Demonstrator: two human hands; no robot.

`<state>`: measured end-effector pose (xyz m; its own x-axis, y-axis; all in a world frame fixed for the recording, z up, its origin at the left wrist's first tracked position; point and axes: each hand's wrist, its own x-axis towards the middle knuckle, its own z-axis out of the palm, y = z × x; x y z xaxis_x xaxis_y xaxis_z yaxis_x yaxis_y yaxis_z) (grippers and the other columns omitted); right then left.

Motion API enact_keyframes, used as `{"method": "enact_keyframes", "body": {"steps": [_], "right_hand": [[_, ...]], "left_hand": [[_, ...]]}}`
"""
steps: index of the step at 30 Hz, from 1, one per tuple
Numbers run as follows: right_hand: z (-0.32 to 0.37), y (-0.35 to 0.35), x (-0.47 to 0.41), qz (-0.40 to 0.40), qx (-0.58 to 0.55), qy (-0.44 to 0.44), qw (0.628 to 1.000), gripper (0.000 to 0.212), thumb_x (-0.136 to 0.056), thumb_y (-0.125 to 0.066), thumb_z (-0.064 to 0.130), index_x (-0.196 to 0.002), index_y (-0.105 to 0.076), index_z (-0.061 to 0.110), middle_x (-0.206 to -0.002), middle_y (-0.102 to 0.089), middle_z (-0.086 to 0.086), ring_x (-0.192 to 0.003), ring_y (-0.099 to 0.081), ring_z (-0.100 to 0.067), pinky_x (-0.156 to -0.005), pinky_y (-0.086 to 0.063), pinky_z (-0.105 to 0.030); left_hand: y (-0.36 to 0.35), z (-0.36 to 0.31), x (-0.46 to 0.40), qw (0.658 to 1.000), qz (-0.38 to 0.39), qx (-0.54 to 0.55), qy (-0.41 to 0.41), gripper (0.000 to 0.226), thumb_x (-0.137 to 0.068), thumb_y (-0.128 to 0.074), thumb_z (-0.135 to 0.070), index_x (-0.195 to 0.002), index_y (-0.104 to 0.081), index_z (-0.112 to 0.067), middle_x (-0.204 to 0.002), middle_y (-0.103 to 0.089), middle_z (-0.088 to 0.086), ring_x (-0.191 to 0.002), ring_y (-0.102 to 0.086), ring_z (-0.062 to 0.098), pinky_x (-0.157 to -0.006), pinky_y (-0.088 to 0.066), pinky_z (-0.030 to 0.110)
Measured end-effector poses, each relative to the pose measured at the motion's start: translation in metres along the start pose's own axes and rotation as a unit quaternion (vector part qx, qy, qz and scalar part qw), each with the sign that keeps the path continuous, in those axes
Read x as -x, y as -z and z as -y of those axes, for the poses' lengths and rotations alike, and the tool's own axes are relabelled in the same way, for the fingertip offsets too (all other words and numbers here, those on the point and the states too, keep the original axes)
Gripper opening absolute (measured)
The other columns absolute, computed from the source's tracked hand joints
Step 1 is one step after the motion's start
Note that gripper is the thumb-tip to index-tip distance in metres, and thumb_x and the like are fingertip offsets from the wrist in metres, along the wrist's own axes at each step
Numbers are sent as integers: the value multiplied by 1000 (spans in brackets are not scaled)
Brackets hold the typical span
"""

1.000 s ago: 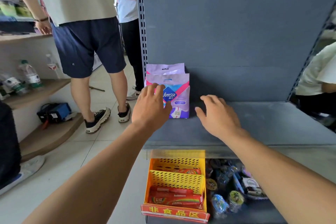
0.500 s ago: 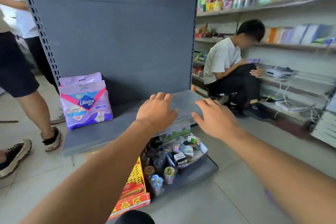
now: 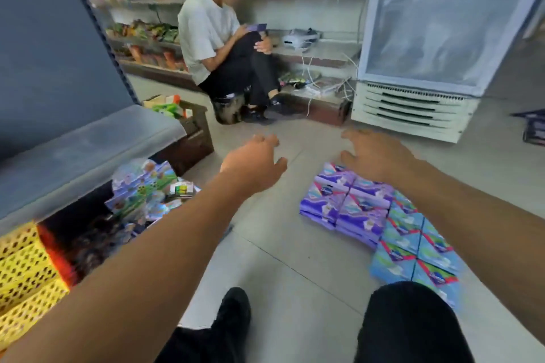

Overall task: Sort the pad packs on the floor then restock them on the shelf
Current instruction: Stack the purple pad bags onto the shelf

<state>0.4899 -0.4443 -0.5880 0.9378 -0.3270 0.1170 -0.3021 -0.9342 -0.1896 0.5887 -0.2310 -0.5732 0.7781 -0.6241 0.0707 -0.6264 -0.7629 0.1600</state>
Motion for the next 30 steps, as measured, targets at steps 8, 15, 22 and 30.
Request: {"method": "enact_keyframes", "body": {"steps": [8, 15, 22, 30], "right_hand": [[-109, -154, -16, 116, -129, -180, 968, 52, -97, -53, 32, -144, -39, 11, -140, -50, -14, -127, -49, -31, -97, -41, -36], [-205, -313, -72, 139, -247, -381, 880, 56, -97, -56, 26, -146, -35, 10, -143, -47, -14, -120, -53, -33, -91, -41, -31], [-248, -422, -113, 64, -295, -509, 806, 51, -92, -57, 25, -137, -44, 3, -136, -52, -20, -121, -51, -36, -98, -39, -36], [-259, -453, -116, 10, -317, -569, 759, 48, -85, -54, 33, -116, -60, -4, -113, -65, -23, -103, -61, -38, -84, -48, -40]], "left_hand": [[-162, -54, -112, 991, 115, 60, -43, 41, -97, -47, -43, -134, -44, -26, -133, -52, 2, -116, -54, 24, -89, -46, 36], [-364, -80, -215, 942, 263, 210, -5, 38, -96, -51, -27, -132, -51, -16, -133, -57, 8, -117, -54, 28, -94, -47, 35], [-500, -94, -254, 913, 277, 294, 61, 30, -97, -48, -18, -126, -49, -11, -125, -58, 9, -115, -54, 27, -78, -35, 25], [-531, -105, -256, 888, 265, 351, 137, 46, -93, -57, -40, -120, -55, -3, -118, -62, 16, -109, -58, 34, -91, -50, 43]]}}
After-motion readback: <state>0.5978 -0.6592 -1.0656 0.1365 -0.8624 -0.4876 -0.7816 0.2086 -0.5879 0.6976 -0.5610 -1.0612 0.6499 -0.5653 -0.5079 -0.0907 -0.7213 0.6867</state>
